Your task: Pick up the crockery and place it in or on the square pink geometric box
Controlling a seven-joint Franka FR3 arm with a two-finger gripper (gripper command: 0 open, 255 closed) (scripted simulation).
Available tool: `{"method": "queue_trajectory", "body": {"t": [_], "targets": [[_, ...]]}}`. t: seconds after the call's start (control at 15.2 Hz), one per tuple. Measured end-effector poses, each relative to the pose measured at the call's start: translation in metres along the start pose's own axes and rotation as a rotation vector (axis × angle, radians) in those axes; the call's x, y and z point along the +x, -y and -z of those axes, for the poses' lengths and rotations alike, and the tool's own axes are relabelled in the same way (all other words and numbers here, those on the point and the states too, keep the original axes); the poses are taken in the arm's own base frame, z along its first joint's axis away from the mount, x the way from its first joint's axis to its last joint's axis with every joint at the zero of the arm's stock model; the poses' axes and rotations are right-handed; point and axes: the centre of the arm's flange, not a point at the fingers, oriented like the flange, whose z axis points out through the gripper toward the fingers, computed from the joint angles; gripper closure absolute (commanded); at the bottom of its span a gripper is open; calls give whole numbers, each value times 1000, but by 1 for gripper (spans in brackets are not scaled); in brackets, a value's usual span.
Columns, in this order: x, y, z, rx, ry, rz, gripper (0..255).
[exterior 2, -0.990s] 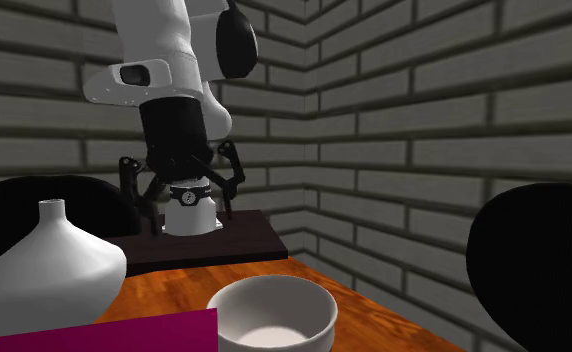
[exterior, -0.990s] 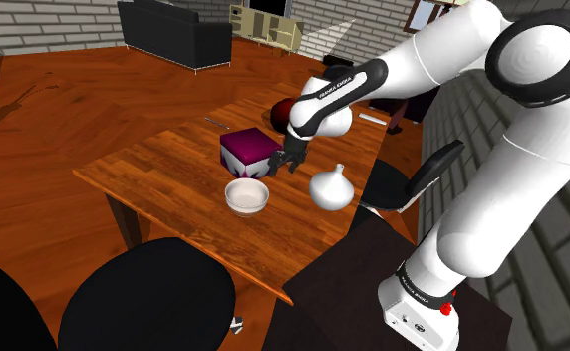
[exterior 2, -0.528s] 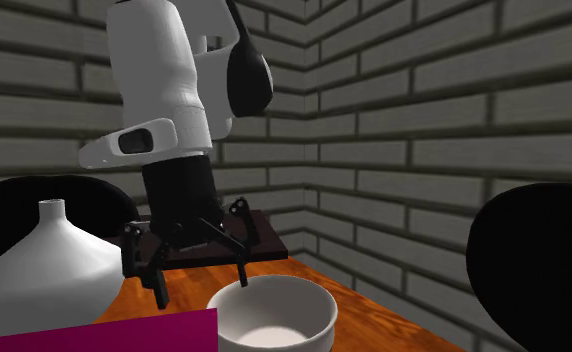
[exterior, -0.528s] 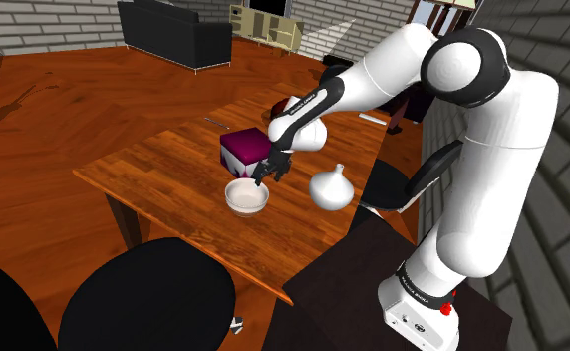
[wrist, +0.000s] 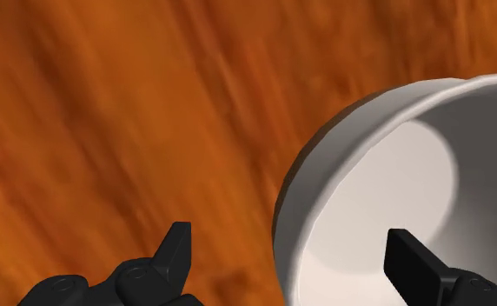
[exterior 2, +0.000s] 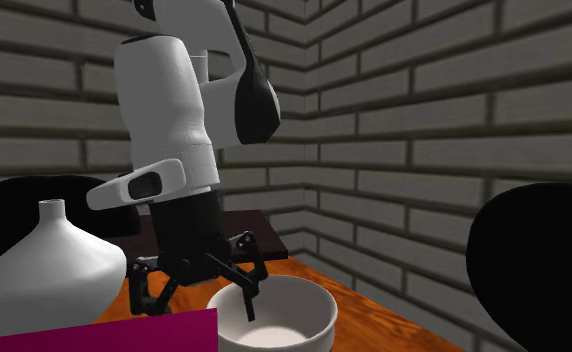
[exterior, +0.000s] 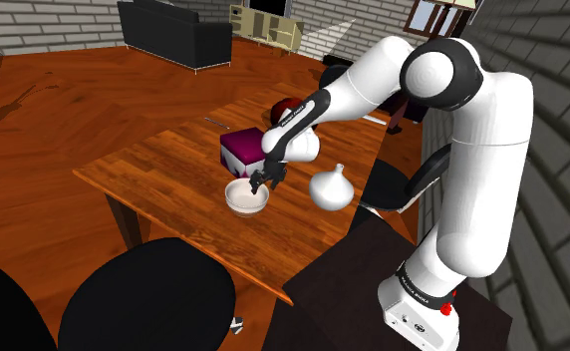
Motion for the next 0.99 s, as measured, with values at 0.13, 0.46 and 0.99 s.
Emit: {"method": "queue_trajectory", "body": {"t": [0.13,0.46,0.99], "targets": [[0,0,-1,0,0,0,0],[0,1,-2,0,0,0,255],[0,1,-2,0,0,0,255]]}}
